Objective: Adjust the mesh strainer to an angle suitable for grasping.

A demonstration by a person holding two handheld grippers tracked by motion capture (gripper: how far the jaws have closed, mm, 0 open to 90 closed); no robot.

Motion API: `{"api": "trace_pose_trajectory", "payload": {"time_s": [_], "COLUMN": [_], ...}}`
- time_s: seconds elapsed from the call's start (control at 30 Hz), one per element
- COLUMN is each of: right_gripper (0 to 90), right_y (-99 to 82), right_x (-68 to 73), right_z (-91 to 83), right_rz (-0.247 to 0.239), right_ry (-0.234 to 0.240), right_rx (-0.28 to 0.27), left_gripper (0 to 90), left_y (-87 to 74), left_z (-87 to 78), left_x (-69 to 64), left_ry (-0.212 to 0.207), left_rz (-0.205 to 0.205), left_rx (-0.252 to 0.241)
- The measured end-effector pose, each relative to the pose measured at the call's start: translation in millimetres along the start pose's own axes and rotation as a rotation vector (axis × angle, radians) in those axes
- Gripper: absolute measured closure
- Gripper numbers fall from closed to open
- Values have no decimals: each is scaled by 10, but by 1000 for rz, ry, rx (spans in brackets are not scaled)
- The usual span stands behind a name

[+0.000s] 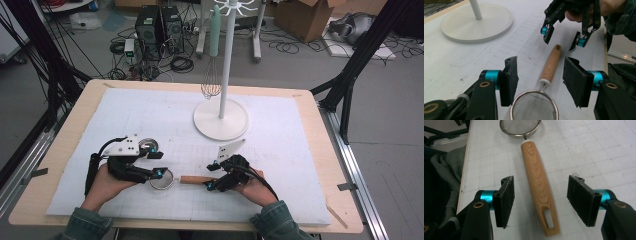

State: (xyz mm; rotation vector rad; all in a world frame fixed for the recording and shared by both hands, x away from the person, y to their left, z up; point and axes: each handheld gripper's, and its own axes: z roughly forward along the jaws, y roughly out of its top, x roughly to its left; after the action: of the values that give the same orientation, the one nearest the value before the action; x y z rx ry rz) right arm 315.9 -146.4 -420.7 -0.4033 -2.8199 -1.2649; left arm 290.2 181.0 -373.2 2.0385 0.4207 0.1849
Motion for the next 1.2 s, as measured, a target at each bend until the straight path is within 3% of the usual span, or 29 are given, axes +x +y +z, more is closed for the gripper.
{"api": "trace_pose_trajectory", "payload": {"time_s": [0.37, 0.67, 1.03, 1.2], "right_gripper": [368, 362, 354, 352], "right_y": [-200, -296, -314, -334], "right_x": [21, 20, -5, -11], "right_z": [-152, -224, -234, -251], "right_rz": [32, 43, 49, 52], "right_ry": [-25, -36, -38, -41], "right_rx": [-24, -31, -32, -33], "left_gripper": [443, 458, 480, 479], "left_y": [24, 14, 8, -16], "left_z": [199, 420, 697, 775], "left_x": [-7, -8, 22, 28], "left_ry": [-58, -117, -161, -155], "left_rz": [46, 78, 80, 90], "left_rx": [42, 130, 213, 248]}}
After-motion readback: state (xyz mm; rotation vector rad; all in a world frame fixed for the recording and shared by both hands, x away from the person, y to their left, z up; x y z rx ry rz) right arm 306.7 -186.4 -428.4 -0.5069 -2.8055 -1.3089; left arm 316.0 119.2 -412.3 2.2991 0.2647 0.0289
